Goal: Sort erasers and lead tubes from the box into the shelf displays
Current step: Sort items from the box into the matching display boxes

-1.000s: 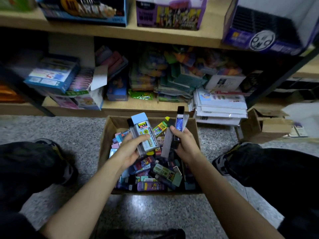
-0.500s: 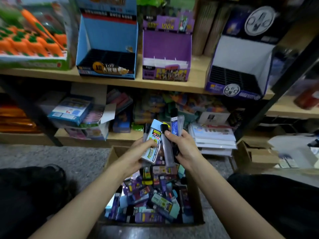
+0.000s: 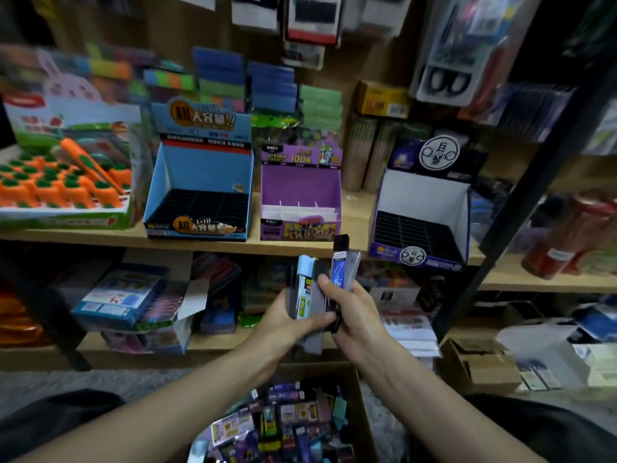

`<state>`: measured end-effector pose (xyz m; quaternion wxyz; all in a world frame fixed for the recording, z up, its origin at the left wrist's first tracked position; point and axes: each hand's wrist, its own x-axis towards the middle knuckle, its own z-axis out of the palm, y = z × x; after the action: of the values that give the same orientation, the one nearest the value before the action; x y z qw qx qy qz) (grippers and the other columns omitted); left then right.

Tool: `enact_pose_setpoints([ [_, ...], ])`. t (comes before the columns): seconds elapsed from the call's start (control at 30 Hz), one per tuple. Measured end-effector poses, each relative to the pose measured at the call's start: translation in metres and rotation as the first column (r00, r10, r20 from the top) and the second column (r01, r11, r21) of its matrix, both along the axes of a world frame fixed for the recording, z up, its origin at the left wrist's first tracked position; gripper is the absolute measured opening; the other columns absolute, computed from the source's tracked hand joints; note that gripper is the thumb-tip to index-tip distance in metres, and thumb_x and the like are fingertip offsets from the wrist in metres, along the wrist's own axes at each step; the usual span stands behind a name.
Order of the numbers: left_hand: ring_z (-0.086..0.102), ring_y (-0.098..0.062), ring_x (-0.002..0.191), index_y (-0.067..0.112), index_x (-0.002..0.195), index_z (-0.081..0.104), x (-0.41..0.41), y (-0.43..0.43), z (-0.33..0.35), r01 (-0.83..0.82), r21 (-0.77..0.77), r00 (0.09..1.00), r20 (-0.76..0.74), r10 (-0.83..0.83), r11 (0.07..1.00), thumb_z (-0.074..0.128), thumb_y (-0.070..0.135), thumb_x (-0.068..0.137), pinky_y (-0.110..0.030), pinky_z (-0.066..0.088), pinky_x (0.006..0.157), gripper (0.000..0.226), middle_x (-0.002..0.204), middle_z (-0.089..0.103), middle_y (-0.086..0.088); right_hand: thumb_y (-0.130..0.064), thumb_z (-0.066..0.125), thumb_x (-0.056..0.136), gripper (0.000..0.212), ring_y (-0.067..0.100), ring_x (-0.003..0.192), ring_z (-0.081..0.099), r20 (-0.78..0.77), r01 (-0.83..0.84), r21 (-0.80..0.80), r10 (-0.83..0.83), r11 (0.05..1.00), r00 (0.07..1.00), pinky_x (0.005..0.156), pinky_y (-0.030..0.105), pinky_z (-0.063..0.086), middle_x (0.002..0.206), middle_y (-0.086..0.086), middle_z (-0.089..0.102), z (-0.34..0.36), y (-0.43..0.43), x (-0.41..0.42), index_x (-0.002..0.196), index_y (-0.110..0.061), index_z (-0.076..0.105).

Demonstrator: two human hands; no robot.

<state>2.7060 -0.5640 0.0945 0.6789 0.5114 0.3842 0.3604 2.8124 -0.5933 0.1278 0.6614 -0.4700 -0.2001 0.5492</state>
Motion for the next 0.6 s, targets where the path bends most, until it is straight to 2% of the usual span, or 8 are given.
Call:
enact_pose_setpoints([
  [0.07, 0.068, -0.008, 0.075, 0.019, 0.103, 0.058, 0.003, 0.007, 0.000, -0.005, -0.007, 1.000, 0.002, 0.005, 1.000, 0.079, 0.010, 0.069, -0.018, 0.050, 0.057, 0.041, 0.086, 0.071, 0.002, -0.008, 0.057, 0.090, 0.008, 0.026, 0.080, 0.065, 0.082, -0.031, -0.002, 0.031, 1.000, 0.996, 0.074, 0.043, 0.056, 0.088, 0.014, 0.067, 0.001, 0.005, 0.005, 0.097, -0.006, 0.062],
  [0.17, 0.068, -0.006, 0.068, 0.019, 0.105, 0.061, 0.006, 0.021, 0.007, -0.002, -0.017, 0.999, 0.052, 0.003, 1.000, 0.074, 0.010, 0.076, -0.016, 0.047, 0.049, 0.033, 0.081, 0.073, 0.002, -0.016, 0.056, 0.093, 0.008, 0.015, 0.060, 0.063, 0.228, -0.053, -0.007, 0.053, 0.999, 0.972, 0.054, 0.033, 0.054, 0.074, 0.006, 0.062, 0.006, 0.012, 0.021, 0.095, -0.010, 0.060],
  [0.23, 0.069, -0.007, 0.063, 0.020, 0.105, 0.060, 0.009, 0.030, 0.015, 0.007, -0.025, 0.997, 0.082, -0.005, 1.000, 0.071, 0.011, 0.079, -0.016, 0.046, 0.044, 0.030, 0.075, 0.073, 0.003, -0.014, 0.056, 0.093, 0.012, 0.012, 0.057, 0.062, 0.278, -0.064, 0.009, 0.059, 0.998, 0.959, 0.048, 0.025, 0.051, 0.072, 0.007, 0.061, 0.012, 0.018, 0.036, 0.101, -0.006, 0.058],
  [0.37, 0.070, -0.023, 0.086, 0.016, 0.115, 0.057, 0.020, 0.042, 0.026, 0.028, -0.007, 0.987, 0.160, -0.026, 1.000, 0.073, 0.013, 0.072, -0.032, 0.057, 0.067, 0.045, 0.094, 0.073, -0.009, -0.016, 0.062, 0.089, 0.016, 0.008, 0.042, 0.046, 0.490, -0.172, -0.036, 0.168, 0.984, 0.856, 0.040, 0.020, 0.036, 0.059, 0.001, 0.052, 0.025, 0.025, 0.063, 0.101, -0.008, 0.054],
  [0.5, 0.070, -0.025, 0.084, 0.013, 0.117, 0.057, 0.023, 0.052, 0.038, -0.023, 0.010, 0.973, 0.231, 0.020, 1.000, 0.073, 0.024, 0.067, -0.032, 0.055, 0.063, 0.054, 0.097, 0.073, -0.011, -0.023, 0.068, 0.083, 0.041, 0.010, 0.037, 0.039, 0.429, -0.372, -0.051, 0.357, 0.927, 0.830, 0.036, 0.019, 0.031, 0.055, 0.003, 0.051, 0.031, 0.021, 0.074, 0.111, -0.001, 0.049],
  [0.6, 0.070, -0.026, 0.087, 0.016, 0.118, 0.057, 0.024, 0.058, 0.047, -0.007, -0.008, 0.963, 0.268, 0.009, 1.000, 0.072, 0.027, 0.068, -0.035, 0.058, 0.065, 0.054, 0.104, 0.071, -0.013, -0.030, 0.070, 0.077, 0.037, 0.010, 0.036, 0.044, 0.403, -0.472, -0.056, 0.453, 0.880, 0.795, 0.036, 0.019, 0.033, 0.055, 0.005, 0.055, 0.033, 0.018, 0.071, 0.103, -0.009, 0.053],
])
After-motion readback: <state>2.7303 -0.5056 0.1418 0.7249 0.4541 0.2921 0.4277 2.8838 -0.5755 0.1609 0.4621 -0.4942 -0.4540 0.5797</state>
